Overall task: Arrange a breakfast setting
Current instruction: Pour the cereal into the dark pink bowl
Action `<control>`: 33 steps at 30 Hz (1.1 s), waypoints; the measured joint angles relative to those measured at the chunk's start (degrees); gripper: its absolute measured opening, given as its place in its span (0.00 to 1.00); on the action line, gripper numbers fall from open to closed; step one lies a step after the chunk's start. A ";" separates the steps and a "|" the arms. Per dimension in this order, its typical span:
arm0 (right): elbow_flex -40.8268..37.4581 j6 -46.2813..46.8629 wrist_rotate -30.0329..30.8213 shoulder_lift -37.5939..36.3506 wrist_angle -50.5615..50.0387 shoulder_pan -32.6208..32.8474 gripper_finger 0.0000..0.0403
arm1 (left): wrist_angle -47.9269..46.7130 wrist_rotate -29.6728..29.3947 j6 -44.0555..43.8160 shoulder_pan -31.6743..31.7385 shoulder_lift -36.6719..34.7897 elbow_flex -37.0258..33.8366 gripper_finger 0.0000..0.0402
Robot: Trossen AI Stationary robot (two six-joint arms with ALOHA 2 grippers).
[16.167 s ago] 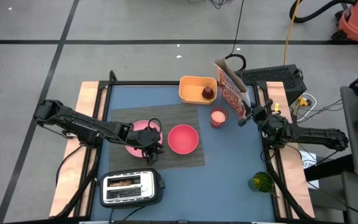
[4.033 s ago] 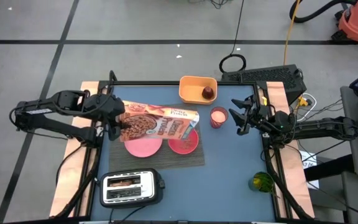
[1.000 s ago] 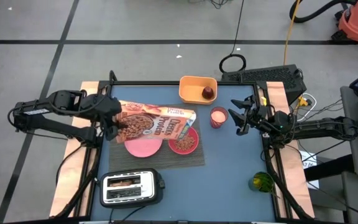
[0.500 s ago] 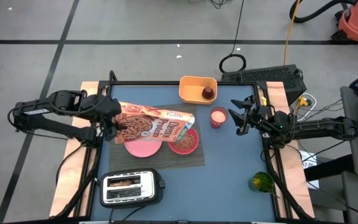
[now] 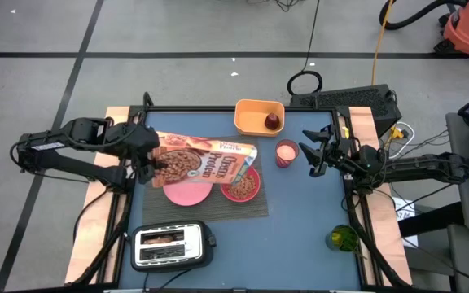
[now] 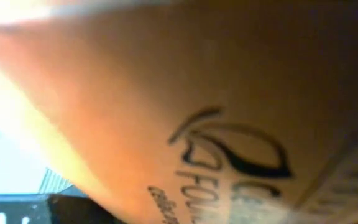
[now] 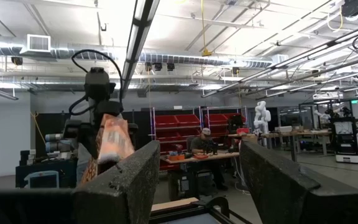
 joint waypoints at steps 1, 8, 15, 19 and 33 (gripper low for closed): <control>0.00 -0.02 0.00 0.02 0.00 0.00 0.53 | -0.89 -0.06 0.24 -0.04 0.00 0.00 0.61; 0.00 -0.11 0.00 0.02 0.00 0.00 0.53 | -0.40 0.09 -0.38 0.11 0.00 -0.04 0.61; 0.00 0.00 0.00 0.01 0.00 0.00 0.53 | 0.50 0.00 -0.70 0.26 -0.02 -0.02 0.61; 0.00 0.00 0.00 0.02 0.00 0.00 0.53 | -0.72 0.05 -0.02 0.36 -0.02 -0.02 0.61; 0.00 0.00 -0.01 0.00 0.00 0.00 0.53 | 0.29 0.18 -0.26 0.49 -0.02 -0.02 0.61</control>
